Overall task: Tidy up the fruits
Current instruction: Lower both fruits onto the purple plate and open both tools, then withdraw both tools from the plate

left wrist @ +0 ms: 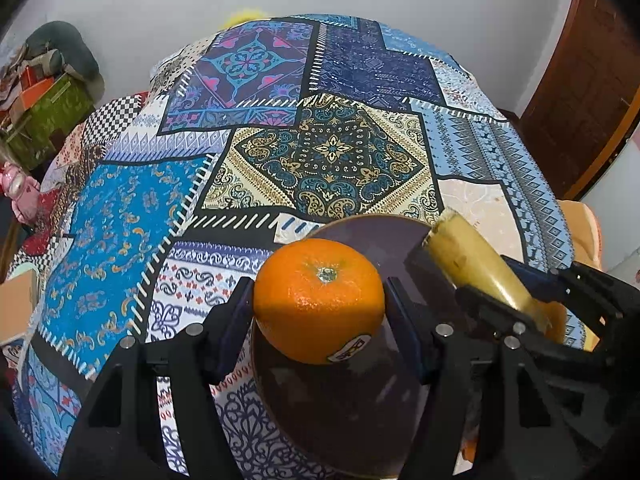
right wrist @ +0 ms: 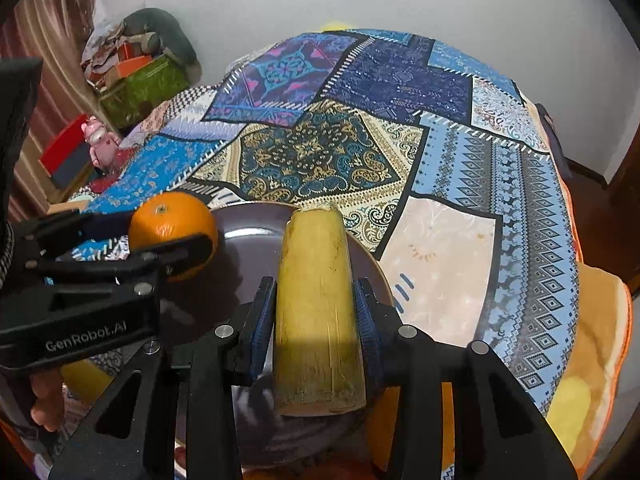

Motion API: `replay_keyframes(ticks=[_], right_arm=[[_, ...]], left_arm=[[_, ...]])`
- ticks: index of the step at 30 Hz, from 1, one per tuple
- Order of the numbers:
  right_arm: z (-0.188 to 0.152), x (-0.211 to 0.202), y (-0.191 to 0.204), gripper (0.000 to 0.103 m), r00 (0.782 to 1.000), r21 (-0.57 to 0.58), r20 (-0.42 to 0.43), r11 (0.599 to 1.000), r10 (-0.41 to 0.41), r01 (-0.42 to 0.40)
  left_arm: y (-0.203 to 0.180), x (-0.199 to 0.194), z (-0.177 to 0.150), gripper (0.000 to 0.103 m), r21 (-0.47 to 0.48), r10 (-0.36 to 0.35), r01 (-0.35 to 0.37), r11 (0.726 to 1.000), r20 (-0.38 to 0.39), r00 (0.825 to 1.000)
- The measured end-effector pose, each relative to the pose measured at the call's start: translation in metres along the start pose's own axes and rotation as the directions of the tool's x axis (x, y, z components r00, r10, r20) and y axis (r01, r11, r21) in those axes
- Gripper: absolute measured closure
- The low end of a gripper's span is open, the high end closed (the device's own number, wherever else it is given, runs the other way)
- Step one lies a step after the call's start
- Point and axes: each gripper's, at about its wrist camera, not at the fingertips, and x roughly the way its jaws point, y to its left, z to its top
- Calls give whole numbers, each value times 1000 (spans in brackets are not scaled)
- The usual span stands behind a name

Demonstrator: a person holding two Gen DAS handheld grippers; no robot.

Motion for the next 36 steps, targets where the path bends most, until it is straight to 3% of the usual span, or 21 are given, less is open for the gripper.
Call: replay_keyframes(ticks=[8,16,19,28,36], right_arm=[[0,8,4,67,999,-35,-35,999,13,-14],[-4,10,-2,67,999,-30,-53,999,10,-12],[-2,2,-2,67,999,-30,-34,999,15,-16],[-3,-34,-17,67,999,-2,42,1000,5,-5],[-13,-84,-40,66,992,52,129,999,-6,-1]], left_arm=[[-9,8,3,39,7,9,-9,1000,-18,1000],[-12,15,-1,38,15,-20,21,1000,-57,998],[-7,13,-1,38,-26,-60,59,998,-62,996],[-10,-50,1,38,54,-18,13,998,99,995],[11,-86,-23,34,53,-24,18,998,108,994]])
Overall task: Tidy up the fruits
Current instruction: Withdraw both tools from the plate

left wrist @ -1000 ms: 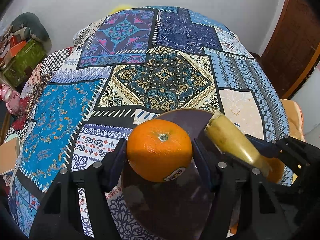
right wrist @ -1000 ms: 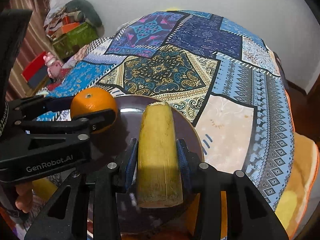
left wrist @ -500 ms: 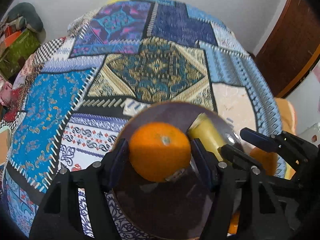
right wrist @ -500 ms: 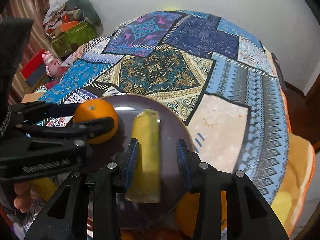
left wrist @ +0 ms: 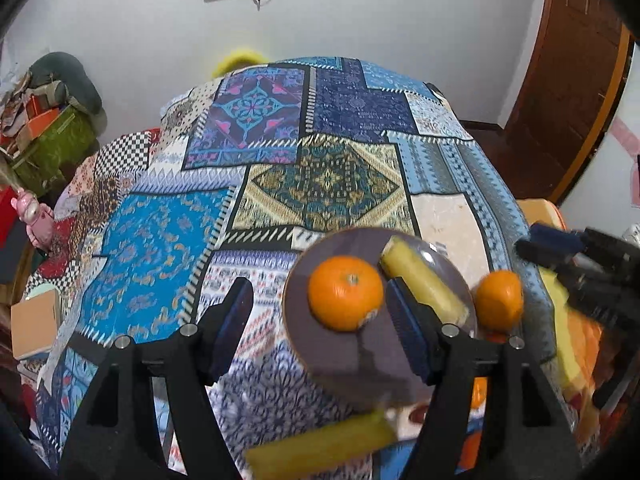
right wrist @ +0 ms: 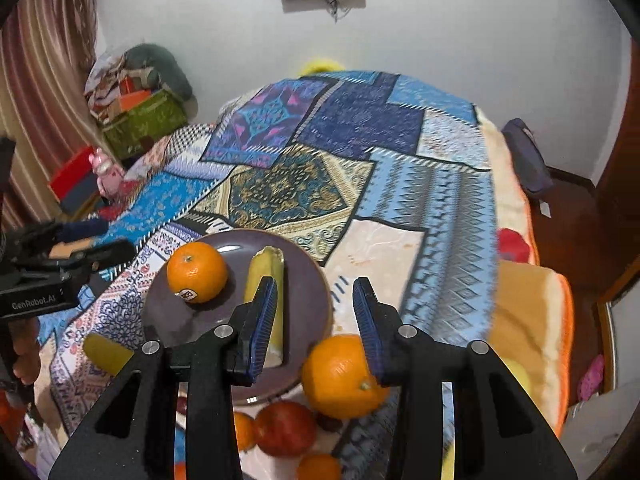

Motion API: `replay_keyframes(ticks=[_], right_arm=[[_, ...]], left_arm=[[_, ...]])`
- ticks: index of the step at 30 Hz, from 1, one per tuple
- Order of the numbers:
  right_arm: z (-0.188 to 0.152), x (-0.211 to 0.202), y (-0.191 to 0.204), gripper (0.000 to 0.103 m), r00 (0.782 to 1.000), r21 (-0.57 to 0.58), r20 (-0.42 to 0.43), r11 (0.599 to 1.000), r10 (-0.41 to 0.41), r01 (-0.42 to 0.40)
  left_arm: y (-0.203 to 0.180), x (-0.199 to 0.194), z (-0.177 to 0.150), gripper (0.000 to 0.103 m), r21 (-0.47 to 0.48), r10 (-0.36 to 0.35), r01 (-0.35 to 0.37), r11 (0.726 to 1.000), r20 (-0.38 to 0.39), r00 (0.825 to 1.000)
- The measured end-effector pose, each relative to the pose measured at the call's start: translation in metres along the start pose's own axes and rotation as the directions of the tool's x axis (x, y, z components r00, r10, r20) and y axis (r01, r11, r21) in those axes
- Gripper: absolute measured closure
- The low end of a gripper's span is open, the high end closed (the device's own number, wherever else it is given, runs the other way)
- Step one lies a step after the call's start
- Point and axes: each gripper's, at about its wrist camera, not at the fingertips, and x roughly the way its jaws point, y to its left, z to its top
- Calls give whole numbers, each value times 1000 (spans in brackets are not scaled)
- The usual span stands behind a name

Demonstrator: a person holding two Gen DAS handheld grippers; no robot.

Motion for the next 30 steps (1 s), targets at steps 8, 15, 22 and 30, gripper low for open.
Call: replay_keyframes(ticks=[8,15,22,30], right_arm=[[-27,-30,-12,64,1000,59,18,998,-9,8],[-51,-37,-14,57,1000,76,1,997,-14,14],[-74,-20,-22,53,997,95,-65,995,-28,34],[-74,12,-25,46,994,121,-112,992,-7,21]], left_arm=[[8,-24,-41,21,22,45,-45,999,-14,999],[0,-20,-80,8,70,47,-42,997,-63,997],[-1,4,-112,8,84,30,-18,996,-142,989],[9,31,-120,5,36,-32,41,999,-220,975]])
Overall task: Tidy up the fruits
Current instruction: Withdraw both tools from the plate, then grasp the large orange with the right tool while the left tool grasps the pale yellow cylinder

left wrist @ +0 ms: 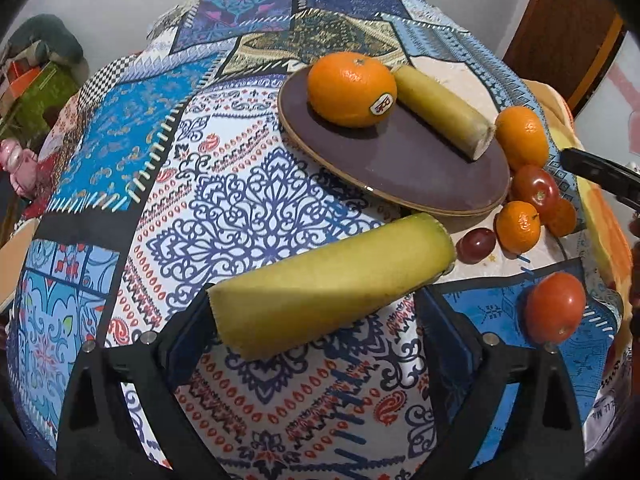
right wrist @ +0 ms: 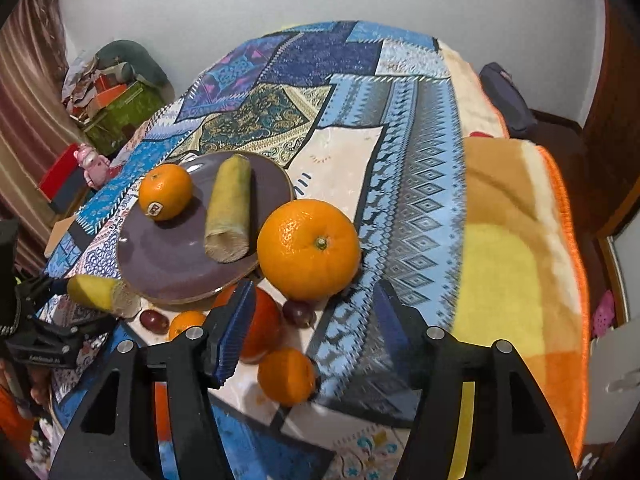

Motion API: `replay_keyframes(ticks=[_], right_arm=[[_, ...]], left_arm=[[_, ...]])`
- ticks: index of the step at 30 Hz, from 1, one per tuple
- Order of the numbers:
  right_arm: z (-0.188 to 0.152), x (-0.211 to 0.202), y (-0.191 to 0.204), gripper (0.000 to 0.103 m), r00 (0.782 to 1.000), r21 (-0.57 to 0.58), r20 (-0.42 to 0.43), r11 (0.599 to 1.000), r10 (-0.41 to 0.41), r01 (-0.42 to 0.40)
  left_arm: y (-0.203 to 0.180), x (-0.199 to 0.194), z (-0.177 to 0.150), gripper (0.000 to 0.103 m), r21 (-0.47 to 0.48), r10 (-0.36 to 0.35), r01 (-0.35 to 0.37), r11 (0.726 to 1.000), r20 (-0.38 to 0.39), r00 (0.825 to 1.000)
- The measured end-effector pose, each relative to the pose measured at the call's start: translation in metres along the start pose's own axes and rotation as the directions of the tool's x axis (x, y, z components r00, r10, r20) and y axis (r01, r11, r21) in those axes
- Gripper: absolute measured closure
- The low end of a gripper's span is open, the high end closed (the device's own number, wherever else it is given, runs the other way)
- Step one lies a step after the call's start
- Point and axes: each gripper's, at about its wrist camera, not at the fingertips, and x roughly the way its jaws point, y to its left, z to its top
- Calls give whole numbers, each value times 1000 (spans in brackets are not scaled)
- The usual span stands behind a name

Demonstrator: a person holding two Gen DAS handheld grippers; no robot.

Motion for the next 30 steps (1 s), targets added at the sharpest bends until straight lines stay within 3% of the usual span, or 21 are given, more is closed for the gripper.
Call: replay_keyframes(ticks=[10,20,26,29,30], right_arm=[[10,31,7,38,1000,-36,-23,999,-17,16],[7,29,7,41,1000,-61,1,998,-22,22],[2,13,2,44,999,-15,28,1000,-23,23],[-5,-6,0,55,998,-11,57,1000,-24,25],[-7,-12,-1,69,998,-10,63,1000,-18,19]], left_arm=[[1,-8,3,5,7,-41,40,999,23,999],[7,-35,6,5,18,-12,11,1000,90,996],[-8,-16,20,5,67,-38,36,997,38,999],[-17,-7,20,4,87,-51,48,995,27,998],[-19,-5,20,4,89,-51,49,995,18,999]])
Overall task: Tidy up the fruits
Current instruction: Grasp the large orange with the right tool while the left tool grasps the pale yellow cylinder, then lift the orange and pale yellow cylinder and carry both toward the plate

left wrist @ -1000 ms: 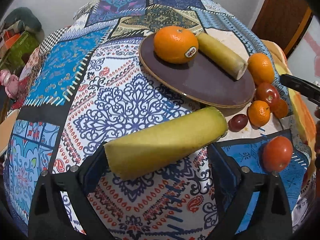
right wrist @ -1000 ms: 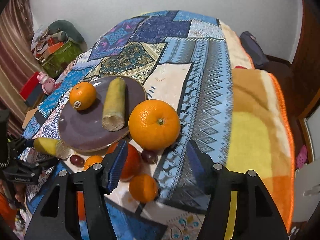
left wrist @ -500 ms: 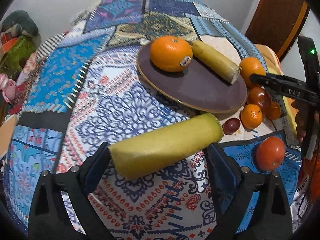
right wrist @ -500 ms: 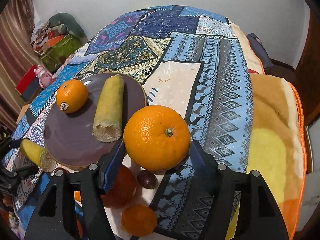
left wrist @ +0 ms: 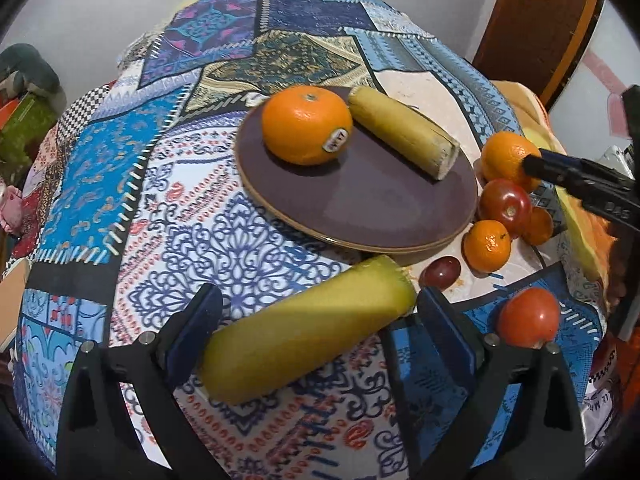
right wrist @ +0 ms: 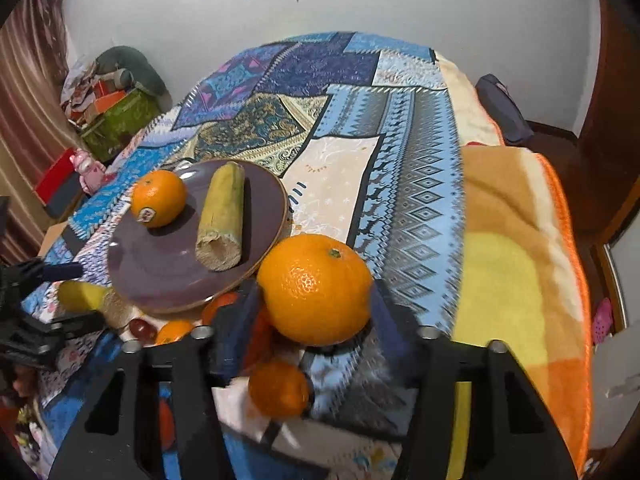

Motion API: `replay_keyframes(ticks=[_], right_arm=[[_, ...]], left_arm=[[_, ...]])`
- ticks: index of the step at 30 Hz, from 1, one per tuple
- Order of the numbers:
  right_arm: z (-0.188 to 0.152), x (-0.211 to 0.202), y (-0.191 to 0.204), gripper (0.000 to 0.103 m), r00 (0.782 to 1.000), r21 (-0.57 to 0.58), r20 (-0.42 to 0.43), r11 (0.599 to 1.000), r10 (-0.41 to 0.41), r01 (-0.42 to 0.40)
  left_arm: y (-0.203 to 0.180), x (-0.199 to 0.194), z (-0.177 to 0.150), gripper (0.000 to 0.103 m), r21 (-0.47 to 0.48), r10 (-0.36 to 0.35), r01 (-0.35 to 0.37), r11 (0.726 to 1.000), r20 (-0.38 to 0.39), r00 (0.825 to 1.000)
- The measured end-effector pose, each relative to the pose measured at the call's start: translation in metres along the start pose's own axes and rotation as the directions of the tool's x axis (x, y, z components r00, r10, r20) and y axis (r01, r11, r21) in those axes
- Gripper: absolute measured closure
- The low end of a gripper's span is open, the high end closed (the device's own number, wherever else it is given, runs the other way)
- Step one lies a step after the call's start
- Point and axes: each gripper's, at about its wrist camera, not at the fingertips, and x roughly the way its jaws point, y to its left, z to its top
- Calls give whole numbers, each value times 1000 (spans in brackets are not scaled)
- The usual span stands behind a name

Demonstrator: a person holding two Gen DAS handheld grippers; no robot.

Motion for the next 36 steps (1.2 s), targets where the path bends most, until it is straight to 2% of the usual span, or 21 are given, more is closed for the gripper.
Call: replay_keyframes(ticks=[1,3,5,6,9,10,18,21,23,25,27,29,32,34,36], right_arm=[[0,-5,-1,83,1000,3,1,1000,8,-8],[-1,-10,-2,86,999,4,-16,1000,30,-30],[-3,-11,0,86,1000,-27,-26,1000,1,-2],[-4,-10,0,82,999,-29,-31,1000,-12,11],[-8,-8,-4,55,999,9,-40,1000,9,-8],[-8,-7,-5,51,999,20,-35,1000,10,-9],[1,14,-4,49,997,29,-70,999,38,-36],[4,22,-1,40,997,20,-73,999,30,-28],[7,28,2,36,997,12,-79,1000,19,-18],[8,35,6,34,996,-6,-84,1000,-3,3],[8,39,4,34,996,9,-85,1000,9,-8],[8,43,0,35,995,39,-91,999,34,-30],[6,46,-3,35,994,78,-93,995,64,-57],[5,44,-1,36,995,71,-82,996,55,-49],[3,41,0,36,996,64,-74,997,44,-39]], left_arm=[[-2,2,0,5,2,0,0,1000,-10,1000],[-3,5,0,8,-3,-2,2,1000,-24,1000],[-3,5,-1,15,-25,-21,20,999,-35,999],[-2,4,-2,20,-36,-27,26,999,-38,999],[-1,2,-6,31,-67,-31,29,997,-32,999],[0,0,-8,34,-72,-28,26,997,-30,999],[21,-16,-23,54,-157,13,-17,987,-24,1000],[31,-17,-23,54,-192,9,-14,981,-28,1000],[28,-21,-22,53,-166,27,-30,986,-18,999],[25,-26,-22,47,-131,41,-42,991,-6,999],[23,-32,-24,32,-117,13,-13,993,7,1000],[24,-33,-27,32,-120,5,-5,993,1,1000],[28,-31,-33,32,-116,37,-39,992,-23,999],[33,-27,-40,32,-131,44,-50,990,-43,998],[38,-28,-44,33,-144,69,-72,987,-30,997]])
